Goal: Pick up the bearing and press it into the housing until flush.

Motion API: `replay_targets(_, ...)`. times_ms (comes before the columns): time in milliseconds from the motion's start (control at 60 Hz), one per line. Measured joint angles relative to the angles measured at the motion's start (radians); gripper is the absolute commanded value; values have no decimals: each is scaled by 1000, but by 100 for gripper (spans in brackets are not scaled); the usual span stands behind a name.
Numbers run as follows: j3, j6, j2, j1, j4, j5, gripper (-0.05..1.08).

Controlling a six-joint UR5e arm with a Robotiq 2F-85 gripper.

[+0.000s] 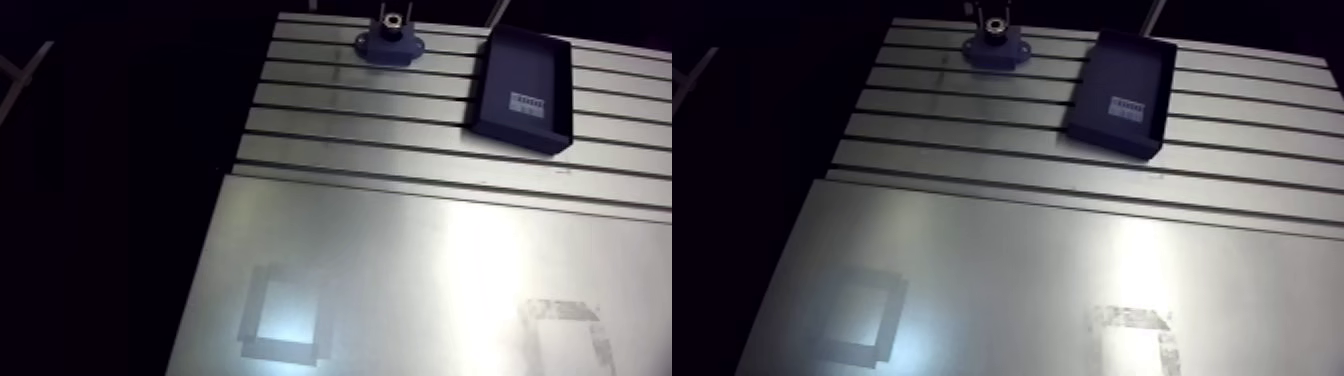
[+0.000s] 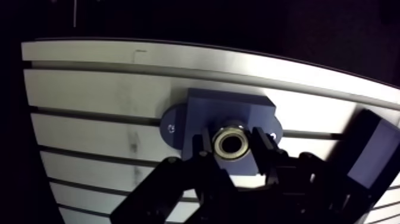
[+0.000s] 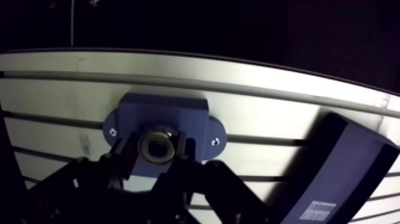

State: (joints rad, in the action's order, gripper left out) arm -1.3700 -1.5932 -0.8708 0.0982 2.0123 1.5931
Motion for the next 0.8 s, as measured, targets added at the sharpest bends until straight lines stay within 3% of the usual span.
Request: replay_targets(800, -8, -4, 4, 0, 1, -2, 76)
